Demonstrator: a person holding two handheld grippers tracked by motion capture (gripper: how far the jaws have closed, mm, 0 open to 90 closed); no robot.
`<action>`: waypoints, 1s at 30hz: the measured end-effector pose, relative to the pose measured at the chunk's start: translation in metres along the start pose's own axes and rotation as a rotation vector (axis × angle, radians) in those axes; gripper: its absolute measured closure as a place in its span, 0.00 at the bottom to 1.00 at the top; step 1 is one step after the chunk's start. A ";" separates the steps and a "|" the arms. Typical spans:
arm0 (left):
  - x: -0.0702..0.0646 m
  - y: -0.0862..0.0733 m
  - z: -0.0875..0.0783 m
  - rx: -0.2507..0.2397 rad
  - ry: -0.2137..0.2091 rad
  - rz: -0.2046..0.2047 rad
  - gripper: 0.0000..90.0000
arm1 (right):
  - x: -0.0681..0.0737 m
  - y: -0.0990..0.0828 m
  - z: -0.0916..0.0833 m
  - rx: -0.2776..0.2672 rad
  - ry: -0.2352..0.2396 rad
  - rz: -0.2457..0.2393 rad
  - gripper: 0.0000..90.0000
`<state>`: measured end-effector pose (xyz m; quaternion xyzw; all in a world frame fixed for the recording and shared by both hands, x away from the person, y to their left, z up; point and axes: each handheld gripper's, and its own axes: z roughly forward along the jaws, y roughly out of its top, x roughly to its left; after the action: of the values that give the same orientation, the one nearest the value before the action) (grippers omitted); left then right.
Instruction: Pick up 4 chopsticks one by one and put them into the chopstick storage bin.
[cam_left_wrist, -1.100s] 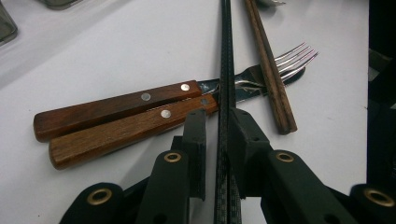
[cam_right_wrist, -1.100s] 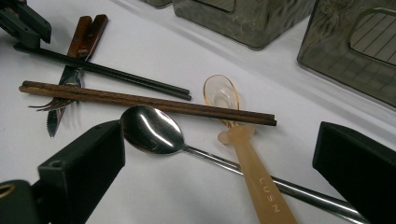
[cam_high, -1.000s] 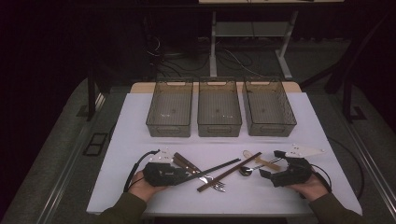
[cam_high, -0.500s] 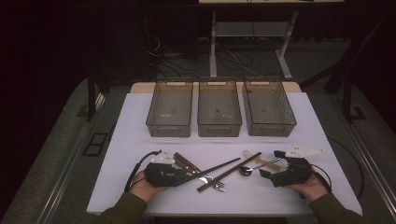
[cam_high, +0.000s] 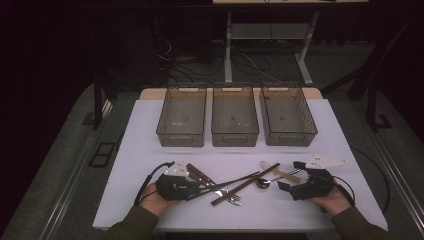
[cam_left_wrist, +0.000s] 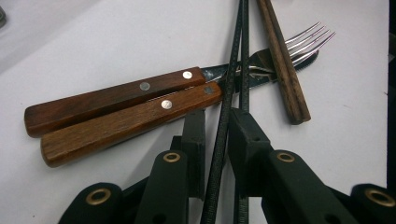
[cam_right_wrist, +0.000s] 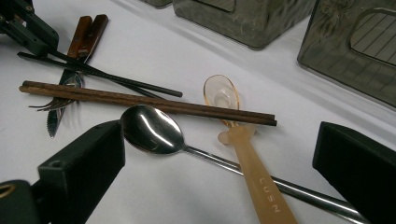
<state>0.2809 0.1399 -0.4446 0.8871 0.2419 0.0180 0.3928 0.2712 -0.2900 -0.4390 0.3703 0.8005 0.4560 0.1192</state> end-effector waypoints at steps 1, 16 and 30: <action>0.000 0.000 0.000 0.003 0.001 0.000 0.85 | 0.000 0.000 0.000 0.000 0.000 0.000 0.03; 0.001 0.000 0.004 0.024 -0.007 0.018 0.86 | 0.000 0.000 0.000 0.002 0.002 0.000 0.03; -0.001 0.001 0.005 0.026 -0.023 0.020 0.90 | 0.000 0.000 0.000 0.002 0.004 0.000 0.03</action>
<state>0.2817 0.1358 -0.4477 0.8947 0.2285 0.0084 0.3837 0.2711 -0.2898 -0.4390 0.3697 0.8012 0.4557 0.1172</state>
